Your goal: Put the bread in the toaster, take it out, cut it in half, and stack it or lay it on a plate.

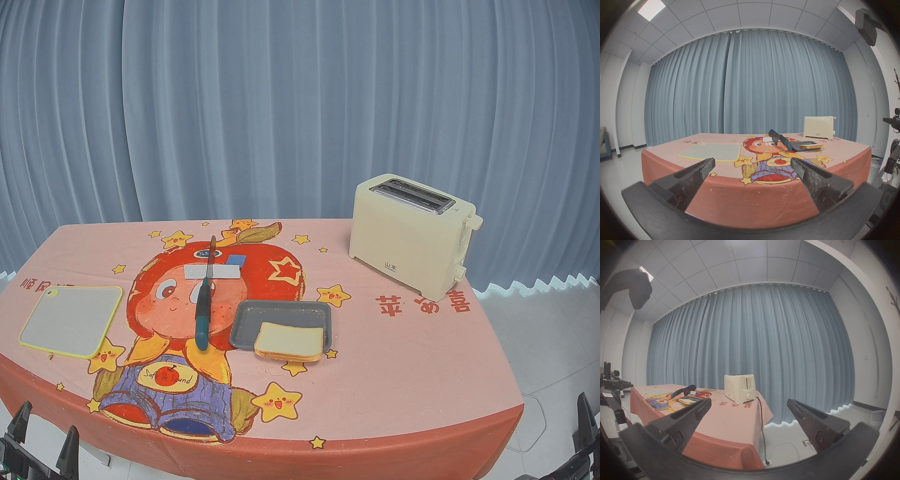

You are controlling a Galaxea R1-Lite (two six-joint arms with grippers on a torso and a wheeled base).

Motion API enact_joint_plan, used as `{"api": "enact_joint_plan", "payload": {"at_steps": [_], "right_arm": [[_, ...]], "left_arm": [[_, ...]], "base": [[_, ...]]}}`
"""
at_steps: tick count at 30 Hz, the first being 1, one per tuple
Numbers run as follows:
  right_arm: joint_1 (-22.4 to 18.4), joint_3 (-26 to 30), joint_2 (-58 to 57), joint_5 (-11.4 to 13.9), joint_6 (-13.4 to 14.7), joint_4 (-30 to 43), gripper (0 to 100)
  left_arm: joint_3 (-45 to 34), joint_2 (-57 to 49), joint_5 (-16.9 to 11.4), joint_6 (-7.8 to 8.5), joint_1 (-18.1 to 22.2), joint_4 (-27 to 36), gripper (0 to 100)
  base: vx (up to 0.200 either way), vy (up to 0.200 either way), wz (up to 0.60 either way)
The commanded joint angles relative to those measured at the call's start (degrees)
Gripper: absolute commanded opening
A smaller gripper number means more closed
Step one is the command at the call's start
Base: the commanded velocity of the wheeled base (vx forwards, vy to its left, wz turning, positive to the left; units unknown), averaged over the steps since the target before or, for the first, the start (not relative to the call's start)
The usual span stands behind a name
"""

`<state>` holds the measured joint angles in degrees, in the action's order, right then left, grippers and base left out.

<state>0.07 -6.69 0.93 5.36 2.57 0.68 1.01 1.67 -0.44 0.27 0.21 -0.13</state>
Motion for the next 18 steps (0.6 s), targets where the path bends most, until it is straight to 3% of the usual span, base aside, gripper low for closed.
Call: {"api": "enact_joint_plan", "payload": {"at_steps": [1,3,7,12,13,18], "right_arm": [[0.45,-0.07,1.62,1.49,2.53,-0.07,100],[0.45,-0.25,3.12,2.9,4.63,-0.07,100],[0.45,-0.51,6.9,8.26,9.21,-0.24,100],[0.54,-0.69,9.97,12.3,14.74,-0.33,100],[0.54,-0.78,11.29,14.85,18.35,-0.77,100],[0.45,-1.66,12.34,22.94,30.47,-0.77,100]], "left_arm": [[-1.01,0.09,0.0,0.0,0.06,-0.04,100],[-1.01,0.09,0.0,0.0,0.06,-0.04,100],[-1.01,0.09,0.0,0.0,0.06,-0.04,100],[-1.01,0.09,0.0,0.0,0.06,-0.04,100],[-1.01,0.09,0.0,0.0,0.06,0.05,100],[-1.01,0.09,0.0,0.0,0.06,-0.04,100]], "base": [[0.0,0.0,0.0],[0.0,0.0,0.0],[0.0,0.0,0.0],[0.0,0.0,0.0],[0.0,0.0,0.0],[0.0,0.0,0.0]]}}
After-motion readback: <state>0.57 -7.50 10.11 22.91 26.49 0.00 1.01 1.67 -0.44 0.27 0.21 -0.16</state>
